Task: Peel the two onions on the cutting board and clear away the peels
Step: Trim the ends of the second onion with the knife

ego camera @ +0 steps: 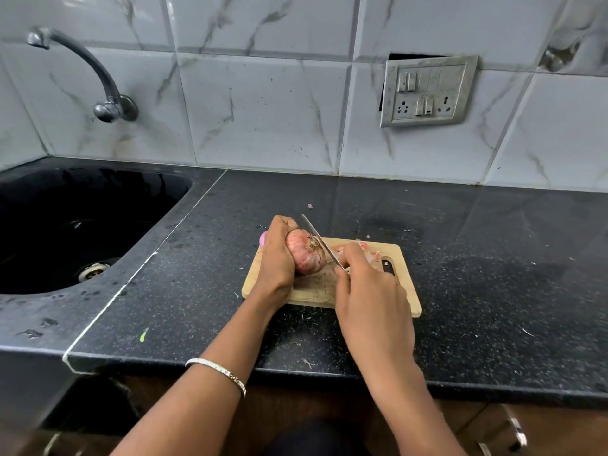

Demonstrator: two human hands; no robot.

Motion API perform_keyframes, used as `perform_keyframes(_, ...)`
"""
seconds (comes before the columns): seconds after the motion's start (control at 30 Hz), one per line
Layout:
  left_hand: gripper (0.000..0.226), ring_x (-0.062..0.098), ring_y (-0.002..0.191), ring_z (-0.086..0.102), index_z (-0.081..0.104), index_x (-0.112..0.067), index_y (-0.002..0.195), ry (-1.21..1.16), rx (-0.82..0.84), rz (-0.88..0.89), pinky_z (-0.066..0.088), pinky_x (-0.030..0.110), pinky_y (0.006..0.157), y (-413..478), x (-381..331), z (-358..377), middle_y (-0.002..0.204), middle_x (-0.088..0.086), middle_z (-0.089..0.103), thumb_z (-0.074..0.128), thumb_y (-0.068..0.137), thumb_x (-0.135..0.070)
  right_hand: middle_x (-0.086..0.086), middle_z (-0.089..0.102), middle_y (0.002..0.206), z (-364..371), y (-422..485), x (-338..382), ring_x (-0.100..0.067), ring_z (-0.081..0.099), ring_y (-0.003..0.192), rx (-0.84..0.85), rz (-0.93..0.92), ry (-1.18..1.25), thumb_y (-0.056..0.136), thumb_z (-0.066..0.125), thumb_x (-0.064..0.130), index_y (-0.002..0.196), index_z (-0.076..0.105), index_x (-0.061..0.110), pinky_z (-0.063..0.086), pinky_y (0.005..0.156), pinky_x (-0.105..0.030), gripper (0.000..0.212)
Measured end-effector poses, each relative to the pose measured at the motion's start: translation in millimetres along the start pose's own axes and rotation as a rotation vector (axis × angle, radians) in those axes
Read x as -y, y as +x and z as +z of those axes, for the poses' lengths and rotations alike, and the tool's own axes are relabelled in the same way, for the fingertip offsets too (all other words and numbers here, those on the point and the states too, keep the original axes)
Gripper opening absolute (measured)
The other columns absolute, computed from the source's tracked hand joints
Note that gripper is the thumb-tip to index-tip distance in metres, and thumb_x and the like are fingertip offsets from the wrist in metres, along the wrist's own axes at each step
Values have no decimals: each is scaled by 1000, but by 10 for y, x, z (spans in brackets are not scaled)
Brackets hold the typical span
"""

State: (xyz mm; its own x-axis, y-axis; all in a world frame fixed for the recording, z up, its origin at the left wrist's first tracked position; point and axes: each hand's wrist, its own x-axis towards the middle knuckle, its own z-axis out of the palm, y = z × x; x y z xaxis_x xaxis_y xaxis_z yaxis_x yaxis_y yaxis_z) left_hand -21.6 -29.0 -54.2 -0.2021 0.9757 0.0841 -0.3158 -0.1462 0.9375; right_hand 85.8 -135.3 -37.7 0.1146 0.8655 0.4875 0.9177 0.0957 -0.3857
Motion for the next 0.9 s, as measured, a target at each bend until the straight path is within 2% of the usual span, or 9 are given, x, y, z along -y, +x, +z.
perform_keyframes(0.13,39,14,50,41,44,-23,62,-56,60,-47,41,28,52,28,18,16,54,-2,43,44,100,-25,8,63,81,-19,55,-131,-20,55,69,-8,63,96,104,48,34,103,47,29,34,60,-35,5)
perform_keyframes(0.2,39,11,46,45,46,-22,62,-65,71,-61,43,21,48,39,34,18,52,-4,45,43,101,-23,7,67,75,-31,47,-143,-17,65,71,-39,-19,230,103,50,35,97,47,30,46,62,-37,9)
perform_keyframes(0.27,38,11,46,47,49,-22,61,-103,72,-87,44,21,47,45,33,10,54,-2,48,44,99,-22,7,65,69,-34,-5,-111,-14,64,66,-55,-103,308,102,51,37,95,48,30,49,60,-39,11)
perform_keyframes(0.33,33,14,47,50,54,-20,60,-158,87,-116,45,22,48,46,20,-6,57,1,52,49,92,-26,10,58,65,-10,-64,-80,-13,53,56,-80,-170,253,102,53,36,97,51,29,41,52,-36,9)
perform_keyframes(0.4,30,15,46,48,57,-22,56,-187,103,-129,43,22,48,65,32,-29,57,2,51,48,85,-28,11,58,71,7,-90,-77,-12,49,55,-107,-209,182,103,54,35,99,52,28,37,49,-32,8)
perform_keyframes(0.47,33,13,44,45,54,-23,52,-197,108,-133,40,21,46,89,48,-50,54,-2,47,46,84,-28,12,60,82,6,-91,-106,-13,54,61,-132,-231,142,102,55,33,100,53,26,43,47,-31,8)
perform_keyframes(0.6,15,20,55,47,58,-20,58,-245,67,-179,43,29,58,89,8,-64,67,5,48,52,68,-30,13,61,93,-5,-118,-208,-14,59,70,-140,-251,108,100,58,27,103,55,26,52,50,-32,5)
perform_keyframes(0.77,44,20,40,54,54,-14,56,-299,153,-225,44,21,41,43,-49,-70,52,7,52,33,94,-19,11,61,92,-32,-110,-311,-15,61,71,-169,-228,85,96,62,22,100,57,24,54,52,-36,6)
perform_keyframes(0.9,31,28,45,54,49,-6,73,-281,135,-213,45,21,37,25,-89,-77,63,18,52,31,95,-19,11,62,87,-65,-99,-452,-16,61,68,-169,-124,-34,92,68,18,101,60,26,43,48,-27,14)
